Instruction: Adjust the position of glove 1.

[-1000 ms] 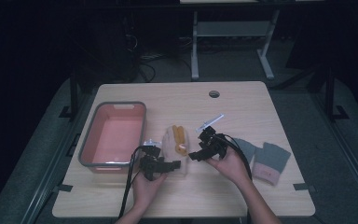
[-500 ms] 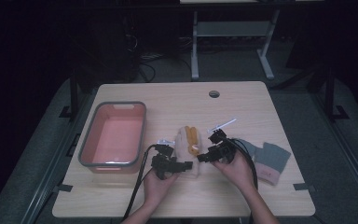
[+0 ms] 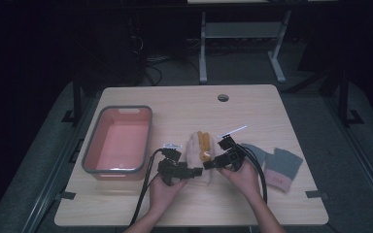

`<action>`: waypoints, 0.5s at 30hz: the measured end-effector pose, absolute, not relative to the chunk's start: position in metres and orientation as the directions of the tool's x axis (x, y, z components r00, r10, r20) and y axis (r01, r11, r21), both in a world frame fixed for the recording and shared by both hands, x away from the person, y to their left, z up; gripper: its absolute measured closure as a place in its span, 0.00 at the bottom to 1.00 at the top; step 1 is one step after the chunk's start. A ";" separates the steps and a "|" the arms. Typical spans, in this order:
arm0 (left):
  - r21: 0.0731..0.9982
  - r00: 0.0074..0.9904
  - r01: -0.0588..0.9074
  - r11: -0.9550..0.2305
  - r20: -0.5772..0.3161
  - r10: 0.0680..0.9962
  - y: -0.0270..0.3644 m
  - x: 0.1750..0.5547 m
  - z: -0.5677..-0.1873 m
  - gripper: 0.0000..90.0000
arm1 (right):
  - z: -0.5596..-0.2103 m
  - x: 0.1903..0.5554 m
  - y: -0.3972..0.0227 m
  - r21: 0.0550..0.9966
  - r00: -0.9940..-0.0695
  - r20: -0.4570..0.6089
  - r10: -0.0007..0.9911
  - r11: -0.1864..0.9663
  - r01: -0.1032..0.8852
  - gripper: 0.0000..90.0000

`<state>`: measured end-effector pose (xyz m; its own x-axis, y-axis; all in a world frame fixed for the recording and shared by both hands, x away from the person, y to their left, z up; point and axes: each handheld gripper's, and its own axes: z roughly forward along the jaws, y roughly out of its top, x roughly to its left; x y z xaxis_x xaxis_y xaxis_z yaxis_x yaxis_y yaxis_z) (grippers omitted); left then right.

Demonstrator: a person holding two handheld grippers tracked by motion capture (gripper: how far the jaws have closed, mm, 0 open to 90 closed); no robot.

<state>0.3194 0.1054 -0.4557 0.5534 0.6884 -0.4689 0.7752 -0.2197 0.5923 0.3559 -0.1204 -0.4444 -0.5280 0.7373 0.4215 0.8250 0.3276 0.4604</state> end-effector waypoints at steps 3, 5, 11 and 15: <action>0.583 0.549 0.781 -0.226 -0.466 0.694 0.108 0.319 -0.458 0.36 | -0.446 0.356 -0.120 0.458 -0.520 0.429 0.738 0.319 0.830 0.38; 0.576 0.547 0.785 -0.229 -0.472 0.691 0.108 0.320 -0.459 0.40 | -0.447 0.357 -0.119 0.448 -0.513 0.438 0.738 0.315 0.837 0.38; 0.551 0.542 0.799 -0.241 -0.486 0.686 0.108 0.321 -0.462 0.43 | -0.452 0.358 -0.119 0.430 -0.480 0.465 0.744 0.284 0.857 0.38; 0.548 0.544 0.799 -0.247 -0.483 0.687 0.108 0.322 -0.463 0.45 | -0.455 0.360 -0.118 0.420 -0.453 0.482 0.750 0.256 0.871 0.43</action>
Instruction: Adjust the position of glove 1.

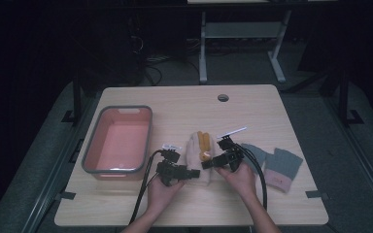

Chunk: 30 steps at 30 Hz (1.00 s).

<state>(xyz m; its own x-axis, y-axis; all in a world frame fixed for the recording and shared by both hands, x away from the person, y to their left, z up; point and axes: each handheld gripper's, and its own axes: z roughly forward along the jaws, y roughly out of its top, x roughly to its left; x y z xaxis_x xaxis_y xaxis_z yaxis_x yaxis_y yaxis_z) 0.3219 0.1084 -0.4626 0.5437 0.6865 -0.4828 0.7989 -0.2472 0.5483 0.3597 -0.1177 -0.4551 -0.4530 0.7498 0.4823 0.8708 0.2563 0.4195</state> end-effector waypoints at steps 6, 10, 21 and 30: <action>0.544 0.557 0.794 -0.271 -0.472 0.683 0.106 0.323 -0.462 0.51 | -0.456 0.359 -0.112 0.428 -0.433 0.479 0.764 0.228 0.874 0.54; 0.533 0.554 0.801 -0.272 -0.487 0.675 0.106 0.327 -0.463 0.57 | -0.458 0.358 -0.109 0.422 -0.417 0.497 0.761 0.208 0.882 0.64; 0.510 0.532 0.826 -0.240 -0.565 0.630 0.112 0.337 -0.468 0.72 | -0.460 0.362 -0.108 0.438 -0.456 0.514 0.727 0.235 0.868 0.85; 0.515 0.533 0.825 -0.231 -0.577 0.618 0.113 0.339 -0.467 0.76 | -0.456 0.362 -0.112 0.453 -0.472 0.520 0.712 0.238 0.859 0.92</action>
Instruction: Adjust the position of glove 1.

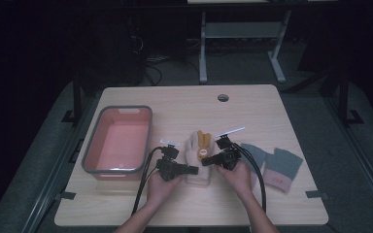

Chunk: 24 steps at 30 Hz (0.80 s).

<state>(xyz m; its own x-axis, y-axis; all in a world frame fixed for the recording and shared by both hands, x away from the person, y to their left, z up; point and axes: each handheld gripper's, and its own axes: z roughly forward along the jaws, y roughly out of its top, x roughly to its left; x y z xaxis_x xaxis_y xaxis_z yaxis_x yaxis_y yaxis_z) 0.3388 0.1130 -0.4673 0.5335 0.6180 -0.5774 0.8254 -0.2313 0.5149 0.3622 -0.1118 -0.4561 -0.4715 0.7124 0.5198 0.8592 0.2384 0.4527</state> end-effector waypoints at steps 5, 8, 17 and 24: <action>0.516 0.538 0.822 -0.238 -0.571 0.620 0.113 0.339 -0.467 0.76 | -0.454 0.362 -0.113 0.460 -0.479 0.514 0.711 0.243 0.854 0.92; 0.516 0.540 0.822 -0.241 -0.572 0.618 0.114 0.339 -0.468 0.76 | -0.454 0.362 -0.114 0.455 -0.464 0.521 0.716 0.228 0.861 0.83; 0.510 0.535 0.825 -0.243 -0.567 0.626 0.113 0.340 -0.467 0.76 | -0.460 0.370 -0.119 0.389 -0.379 0.542 0.750 0.176 0.904 0.67; 0.497 0.528 0.832 -0.245 -0.578 0.623 0.112 0.343 -0.467 0.77 | -0.463 0.370 -0.113 0.392 -0.397 0.557 0.729 0.190 0.900 0.87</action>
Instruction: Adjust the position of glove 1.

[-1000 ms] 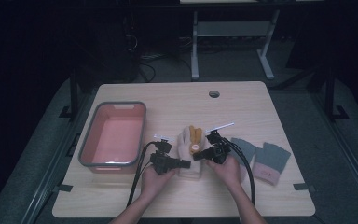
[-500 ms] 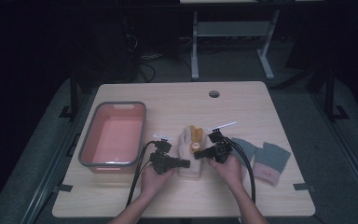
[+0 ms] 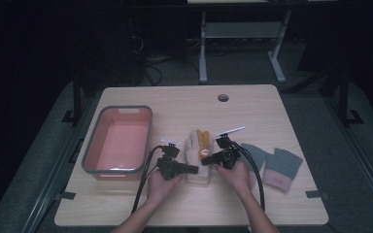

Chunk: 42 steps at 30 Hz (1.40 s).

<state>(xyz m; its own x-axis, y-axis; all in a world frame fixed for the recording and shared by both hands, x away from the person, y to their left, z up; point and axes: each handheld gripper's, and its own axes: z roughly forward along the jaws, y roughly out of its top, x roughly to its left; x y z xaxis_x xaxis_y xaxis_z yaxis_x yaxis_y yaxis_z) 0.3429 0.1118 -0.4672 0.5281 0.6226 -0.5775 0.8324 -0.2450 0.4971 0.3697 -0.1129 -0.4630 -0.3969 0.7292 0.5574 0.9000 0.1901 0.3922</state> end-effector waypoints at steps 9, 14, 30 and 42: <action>0.521 0.539 0.823 -0.227 -0.589 0.602 0.116 0.346 -0.461 0.78 | -0.450 0.368 -0.117 0.441 -0.432 0.568 0.701 0.184 0.879 0.93; 0.527 0.539 0.822 -0.216 -0.597 0.594 0.119 0.345 -0.453 0.78 | -0.441 0.366 -0.118 0.467 -0.449 0.568 0.689 0.180 0.866 0.93; 0.585 0.571 0.790 -0.182 -0.596 0.564 0.130 0.344 -0.422 0.78 | -0.404 0.364 -0.115 0.539 -0.507 0.557 0.658 0.178 0.823 0.93; 0.592 0.579 0.784 -0.187 -0.590 0.563 0.134 0.345 -0.416 0.79 | -0.398 0.365 -0.111 0.538 -0.504 0.568 0.650 0.170 0.826 0.93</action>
<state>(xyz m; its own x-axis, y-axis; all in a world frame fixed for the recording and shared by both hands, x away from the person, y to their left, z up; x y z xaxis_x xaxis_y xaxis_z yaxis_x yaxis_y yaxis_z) 0.3450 0.1337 -0.4157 0.5792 0.5627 -0.5898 0.7842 -0.1873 0.5915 0.3652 -0.1109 -0.3984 -0.5037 0.6505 0.5685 0.8259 0.1696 0.5377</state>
